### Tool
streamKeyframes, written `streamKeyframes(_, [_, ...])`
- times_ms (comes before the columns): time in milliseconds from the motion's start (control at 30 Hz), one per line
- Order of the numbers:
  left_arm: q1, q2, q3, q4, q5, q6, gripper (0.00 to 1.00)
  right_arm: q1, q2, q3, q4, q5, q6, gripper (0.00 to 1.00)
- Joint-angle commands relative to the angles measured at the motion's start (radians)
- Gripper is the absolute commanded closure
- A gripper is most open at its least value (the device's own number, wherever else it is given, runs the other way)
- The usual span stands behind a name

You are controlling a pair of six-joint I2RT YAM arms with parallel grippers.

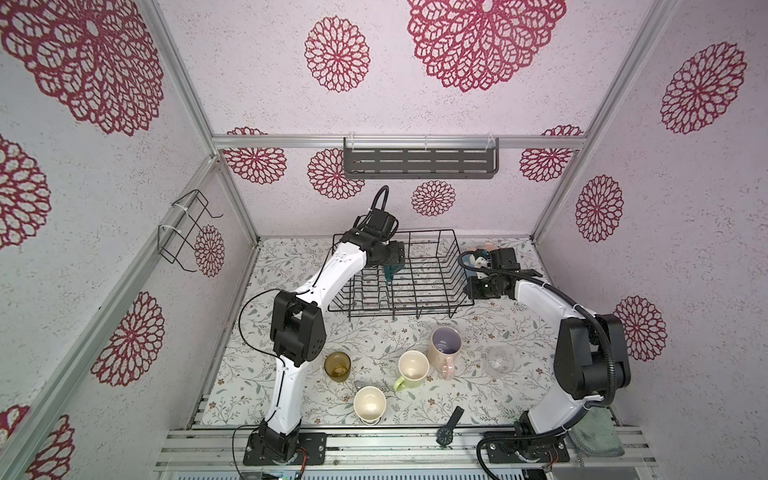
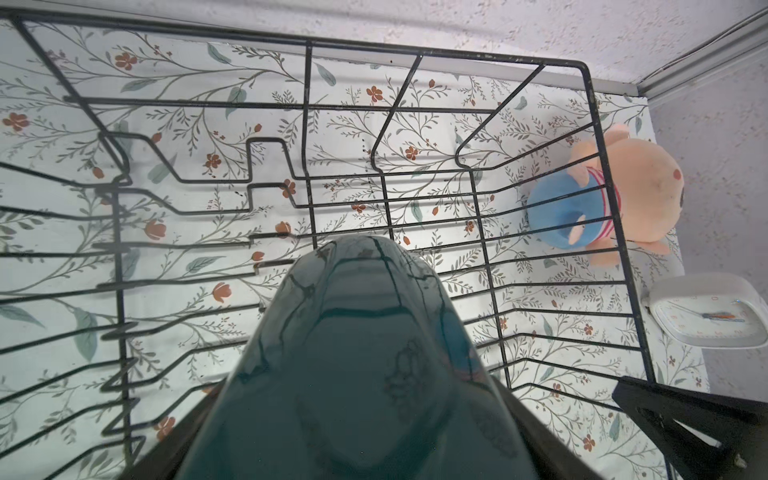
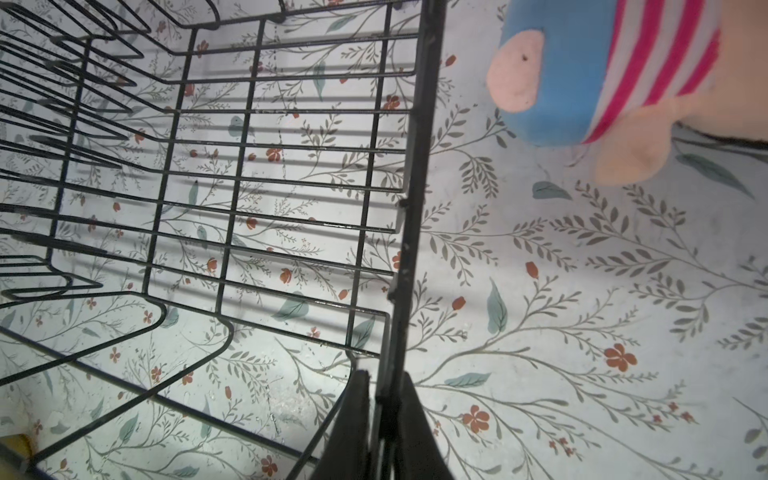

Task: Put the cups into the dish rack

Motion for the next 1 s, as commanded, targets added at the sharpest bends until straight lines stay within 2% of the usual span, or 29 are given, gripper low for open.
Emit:
streamKeyframes(0, [-0.005, -0.066, 0.019, 0.049, -0.037, 0.032, 0.47, 0.033, -0.013, 0.008, -0.035, -0.095, -0.112, 0.90])
streamKeyframes(300, [-0.005, -0.028, 0.043, 0.039, -0.058, 0.048, 0.47, 0.071, -0.050, -0.017, 0.013, -0.136, -0.091, 0.89])
streamKeyframes(433, [-0.005, -0.009, 0.050, 0.047, -0.081, 0.080, 0.47, 0.074, -0.078, -0.035, 0.040, -0.112, -0.081, 0.78])
streamKeyframes(633, [-0.006, 0.029, 0.078, 0.044, -0.094, 0.105, 0.47, 0.068, -0.191, -0.084, 0.098, -0.015, -0.047, 0.51])
streamKeyframes(733, [-0.005, 0.051, 0.088, 0.040, -0.110, 0.109, 0.47, 0.060, -0.242, -0.099, 0.109, 0.021, -0.026, 0.47])
streamKeyframes(967, [-0.007, 0.120, 0.119, 0.029, -0.109, 0.072, 0.47, 0.048, -0.354, -0.159, 0.167, 0.152, -0.001, 0.32])
